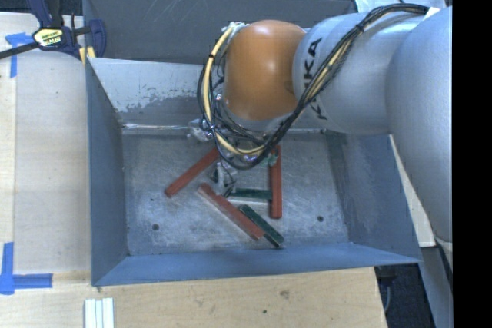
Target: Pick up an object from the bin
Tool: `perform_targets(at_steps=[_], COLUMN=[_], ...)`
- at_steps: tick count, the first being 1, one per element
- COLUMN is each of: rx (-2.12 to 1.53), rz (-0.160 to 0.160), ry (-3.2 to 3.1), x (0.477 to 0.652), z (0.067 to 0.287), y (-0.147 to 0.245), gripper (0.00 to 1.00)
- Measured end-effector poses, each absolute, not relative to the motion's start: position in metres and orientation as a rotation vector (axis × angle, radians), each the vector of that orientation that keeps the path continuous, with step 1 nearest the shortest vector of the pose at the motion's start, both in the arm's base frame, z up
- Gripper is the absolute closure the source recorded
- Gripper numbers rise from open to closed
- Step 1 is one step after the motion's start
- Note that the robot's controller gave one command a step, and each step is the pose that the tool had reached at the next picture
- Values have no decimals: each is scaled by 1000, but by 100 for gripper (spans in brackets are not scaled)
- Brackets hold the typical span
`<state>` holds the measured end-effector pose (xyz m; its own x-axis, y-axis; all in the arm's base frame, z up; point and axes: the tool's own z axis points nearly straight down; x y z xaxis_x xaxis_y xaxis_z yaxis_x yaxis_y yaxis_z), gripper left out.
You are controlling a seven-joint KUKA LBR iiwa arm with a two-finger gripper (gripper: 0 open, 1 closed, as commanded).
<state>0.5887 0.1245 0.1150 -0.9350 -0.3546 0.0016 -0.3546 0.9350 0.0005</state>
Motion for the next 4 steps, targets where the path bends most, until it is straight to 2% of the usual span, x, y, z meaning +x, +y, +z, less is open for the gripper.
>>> perform_targets(at_steps=[1, 2, 3, 4], rx=[923, 919, 992, 970], rz=[-2, -1, 4, 0], ry=[-3001, -3010, -2996, -3002], x=[571, 573, 613, 597], z=[69, 72, 159, 249], y=[150, 150, 123, 144], gripper=[0, 100, 100, 100])
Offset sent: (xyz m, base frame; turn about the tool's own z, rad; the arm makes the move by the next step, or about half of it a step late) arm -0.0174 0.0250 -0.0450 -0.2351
